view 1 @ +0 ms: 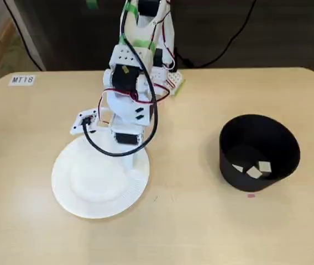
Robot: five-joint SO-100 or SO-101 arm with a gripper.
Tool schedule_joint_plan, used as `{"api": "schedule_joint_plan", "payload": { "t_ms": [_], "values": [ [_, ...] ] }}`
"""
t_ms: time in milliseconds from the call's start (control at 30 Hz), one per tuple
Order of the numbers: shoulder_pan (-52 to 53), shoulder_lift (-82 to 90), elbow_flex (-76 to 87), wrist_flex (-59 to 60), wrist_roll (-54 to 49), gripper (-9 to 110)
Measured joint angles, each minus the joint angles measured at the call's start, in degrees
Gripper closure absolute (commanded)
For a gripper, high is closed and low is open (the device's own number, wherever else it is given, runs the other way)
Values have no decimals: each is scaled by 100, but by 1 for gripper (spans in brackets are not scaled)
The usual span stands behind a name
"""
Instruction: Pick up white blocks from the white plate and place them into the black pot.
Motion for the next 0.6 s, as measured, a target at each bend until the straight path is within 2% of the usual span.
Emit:
{"api": "schedule_joint_plan", "payload": {
  "t_ms": [467, 533, 600],
  "values": [
    [123, -589, -185, 281, 343, 79],
    [123, -686, -185, 167, 378, 82],
    [132, -738, -185, -9, 387, 92]
  ]
}}
